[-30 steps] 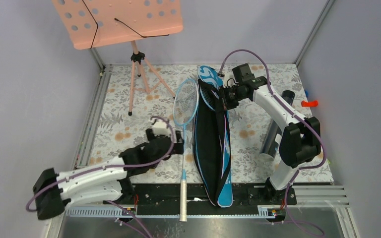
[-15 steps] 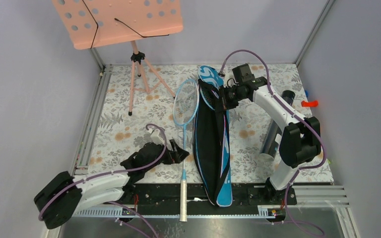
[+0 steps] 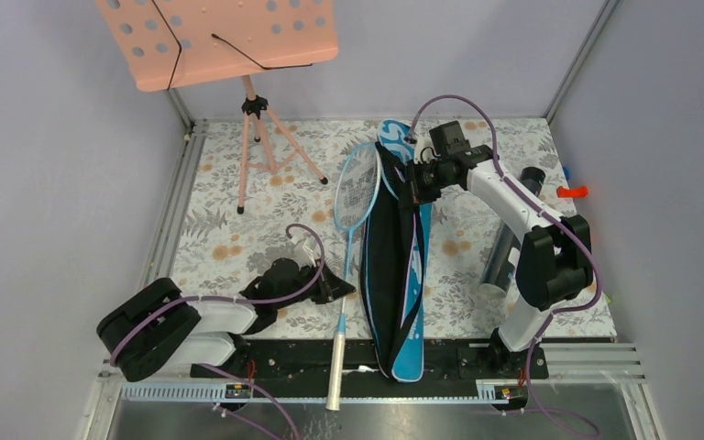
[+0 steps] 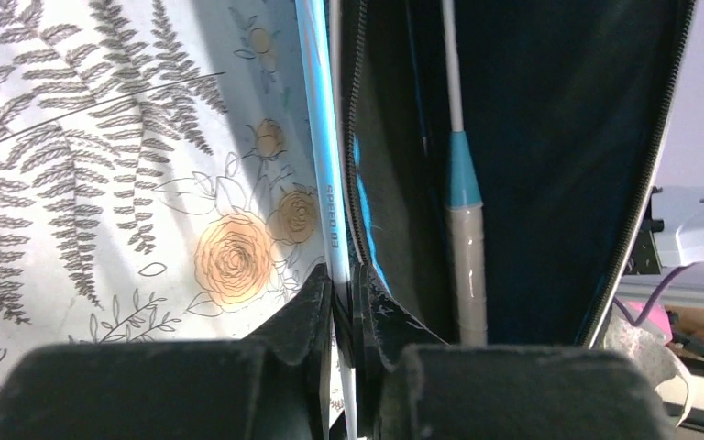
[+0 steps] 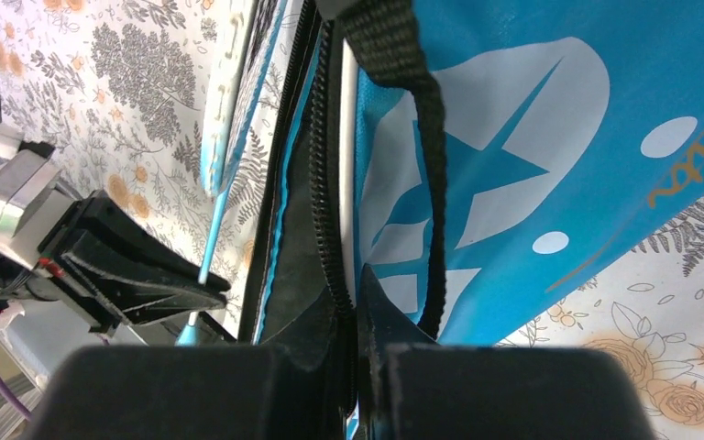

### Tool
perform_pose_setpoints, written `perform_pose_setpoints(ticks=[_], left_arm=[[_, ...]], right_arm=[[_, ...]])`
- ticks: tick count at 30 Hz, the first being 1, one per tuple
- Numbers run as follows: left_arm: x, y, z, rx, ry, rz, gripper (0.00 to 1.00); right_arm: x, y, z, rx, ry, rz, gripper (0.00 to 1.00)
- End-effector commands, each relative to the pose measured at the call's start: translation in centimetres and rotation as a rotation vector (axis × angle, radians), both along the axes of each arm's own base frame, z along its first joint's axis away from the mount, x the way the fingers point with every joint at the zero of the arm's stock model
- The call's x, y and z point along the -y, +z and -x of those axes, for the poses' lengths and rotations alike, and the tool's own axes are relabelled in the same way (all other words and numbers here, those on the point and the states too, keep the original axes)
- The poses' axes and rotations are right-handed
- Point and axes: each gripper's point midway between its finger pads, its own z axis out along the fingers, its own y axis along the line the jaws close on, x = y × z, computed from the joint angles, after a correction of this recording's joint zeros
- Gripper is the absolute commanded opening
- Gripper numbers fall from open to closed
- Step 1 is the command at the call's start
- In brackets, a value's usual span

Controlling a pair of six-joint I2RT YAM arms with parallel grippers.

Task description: Pack up the badminton gear

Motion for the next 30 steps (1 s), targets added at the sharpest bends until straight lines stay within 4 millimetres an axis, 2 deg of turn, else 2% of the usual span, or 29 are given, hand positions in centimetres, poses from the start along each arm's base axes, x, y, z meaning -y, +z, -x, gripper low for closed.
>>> perform_pose_setpoints(ticks=[1,4,7,15,21,26,30], left_arm=[[1.3,4.7,-0.8,0.224,-0.085,0.033,0.0],[-0.8,4.3,-2.0,0.287,0.032,-0.228,0.0],[-3.9,5.2,-2.4,0.349,0.153,-0.502,0.0],[-6.3,4.8,-1.4,0.315,0.195,-0.904,0.0],[-6.9,5.6,-0.7,0.305,0.187,-0.998,0.0],[-7.9,5.7,-0.5,0.319,0.168,-1.072,0.0],[-6.0,7.0,-0.6,0.386,0.13,-1.06,0.0]], right_arm=[[0.2,1.6,-0.7,0.049,-0.024,-0.001,0.0],[0.9,1.5,-1.3,0.054,-0.061,0.043,0.0],[1.6,1.4,-2.1,0.047,-0.117,0.095,0.0],[2.7,3.0,-4.4,0.068,-0.204,0.161,0.0],[4.3,3.6,-5.5,0.066,-0.256,0.197,0.0],[4.2,3.8,-5.2,0.064,-0.238,0.178,0.0],[3.7,3.9,-5.0,0.065,-0.22,0.152,0.0]])
